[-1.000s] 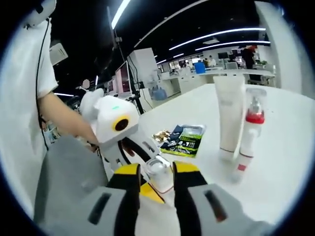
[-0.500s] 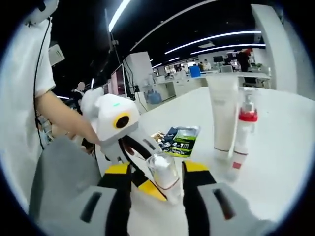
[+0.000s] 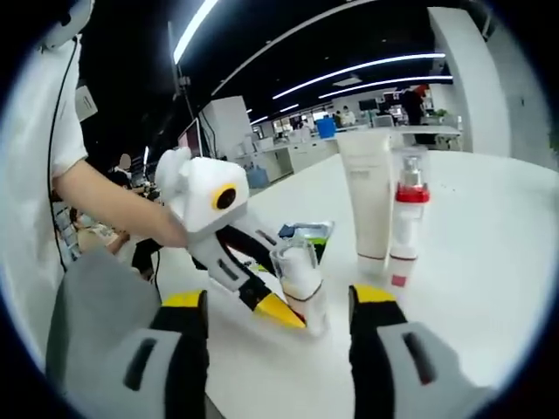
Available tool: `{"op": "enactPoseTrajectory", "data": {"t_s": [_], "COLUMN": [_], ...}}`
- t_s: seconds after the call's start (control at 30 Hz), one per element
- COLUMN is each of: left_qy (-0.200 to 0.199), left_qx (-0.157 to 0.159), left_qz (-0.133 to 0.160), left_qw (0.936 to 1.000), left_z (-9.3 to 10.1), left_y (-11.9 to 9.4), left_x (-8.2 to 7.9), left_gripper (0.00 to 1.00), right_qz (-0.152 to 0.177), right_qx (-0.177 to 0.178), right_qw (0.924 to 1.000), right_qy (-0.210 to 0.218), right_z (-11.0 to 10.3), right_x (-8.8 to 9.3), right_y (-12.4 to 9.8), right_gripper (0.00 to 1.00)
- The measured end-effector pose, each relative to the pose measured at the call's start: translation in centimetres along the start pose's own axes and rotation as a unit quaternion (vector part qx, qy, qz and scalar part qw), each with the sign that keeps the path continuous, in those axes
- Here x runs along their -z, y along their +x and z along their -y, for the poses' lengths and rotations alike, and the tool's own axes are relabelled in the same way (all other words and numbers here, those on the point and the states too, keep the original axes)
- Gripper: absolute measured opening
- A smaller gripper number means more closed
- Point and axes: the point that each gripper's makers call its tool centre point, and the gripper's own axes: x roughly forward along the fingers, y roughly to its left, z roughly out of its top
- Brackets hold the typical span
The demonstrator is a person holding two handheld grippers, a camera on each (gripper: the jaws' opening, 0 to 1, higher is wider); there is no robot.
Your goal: Arrange the skincare products in the storage area until every visible bottle or jar stands upright without overlapping.
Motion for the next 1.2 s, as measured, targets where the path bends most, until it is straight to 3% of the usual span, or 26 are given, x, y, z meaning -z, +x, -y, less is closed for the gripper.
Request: {"op": "enactPoseTrajectory", "data": {"t_s": [0.43,0.83,1.2], "left_qy": [-0.007,-0.002,-0.003], "left_qx": [-0.009,-0.004,-0.003], "left_qz": [0.005,0.005,0.001], "left_qw": [0.9999,1.0,1.0], "left_z": [-3.8,-4.5,-5.2], "left_y": [1.6,2.8,3.2], "left_x": [-1.6,-2.6,-2.9], "left_gripper": [0.17,0.17,0.17], "right_qz": [-0.003,-0.002,-0.003], "right_qx": [0.033,0.066,0.073], "right_qw": [0.9993,0.9976,0.9969], "right_qy": [0.014,0.021,0.027], "right_z": [1.4,2.7,2.8], "right_x": [0.9,1.2,1.4], "right_y": [-0.9,-1.7,-1.9], "right_gripper": [0.74,0.84,0.85]}}
